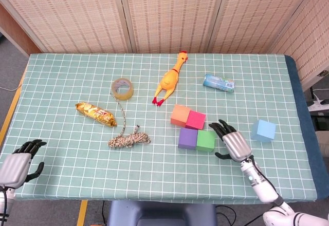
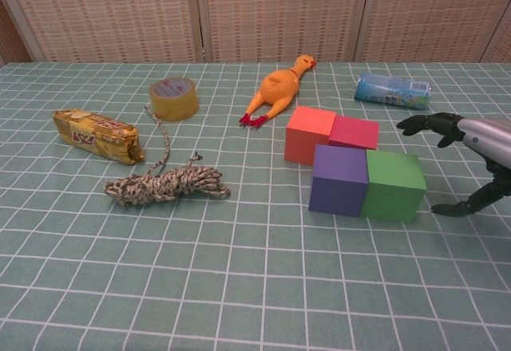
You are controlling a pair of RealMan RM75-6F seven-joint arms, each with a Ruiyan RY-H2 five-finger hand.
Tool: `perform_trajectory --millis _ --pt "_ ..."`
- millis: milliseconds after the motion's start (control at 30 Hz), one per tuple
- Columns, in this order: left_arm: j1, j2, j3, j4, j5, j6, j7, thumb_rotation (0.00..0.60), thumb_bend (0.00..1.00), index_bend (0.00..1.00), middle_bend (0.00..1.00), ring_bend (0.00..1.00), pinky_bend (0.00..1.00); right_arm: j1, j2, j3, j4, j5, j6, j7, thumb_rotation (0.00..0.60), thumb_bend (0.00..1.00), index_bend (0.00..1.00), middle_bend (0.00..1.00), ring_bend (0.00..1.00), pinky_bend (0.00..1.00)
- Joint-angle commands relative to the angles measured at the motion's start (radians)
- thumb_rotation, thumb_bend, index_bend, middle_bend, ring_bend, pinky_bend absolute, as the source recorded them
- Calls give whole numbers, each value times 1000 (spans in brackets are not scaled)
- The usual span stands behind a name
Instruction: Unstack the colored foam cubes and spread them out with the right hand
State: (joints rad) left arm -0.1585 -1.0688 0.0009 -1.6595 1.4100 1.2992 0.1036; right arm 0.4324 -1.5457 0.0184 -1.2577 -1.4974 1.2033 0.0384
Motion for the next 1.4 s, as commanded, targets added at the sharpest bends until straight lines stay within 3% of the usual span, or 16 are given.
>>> perform_trajectory --millis 33,400,667,800,933,1033,1200,1400 --pt "-1 0 1 0 0 -3 2 600 461 213 160 154 357 5 -26 23 17 42 -39 -11 600 31 154 196 117 297" --pt "-2 5 -1 2 -7 -6 -12 600 462 213 160 155 357 31 -105 38 75 57 -93 24 600 31 190 241 163 345" --pt "-3 5 0 2 -5 -9 -12 600 463 213 160 154 358 26 -129 34 93 29 -63 57 600 31 215 253 178 355" --pt "-4 5 1 1 -8 -12 -9 600 461 213 160 155 357 19 -157 29 144 1 -26 80 600 31 317 350 335 518" --pt "-4 5 3 -1 -6 -12 -6 600 461 213 161 154 357 6 -186 27 203 -31 42 93 600 51 524 501 552 757" --pt "-6 5 5 -2 -6 -19 -4 600 459 213 161 154 357 -6 -194 20 234 -57 89 110 600 83 579 539 593 810" --pt "-6 9 7 -7 -6 -21 -6 600 461 213 160 155 358 -28 -111 -27 182 -93 101 90 600 94 582 540 593 810" --pt "-3 14 2 -8 -7 -11 -17 600 461 213 161 155 357 -63 71 -97 26 -108 75 24 600 95 582 540 589 806"
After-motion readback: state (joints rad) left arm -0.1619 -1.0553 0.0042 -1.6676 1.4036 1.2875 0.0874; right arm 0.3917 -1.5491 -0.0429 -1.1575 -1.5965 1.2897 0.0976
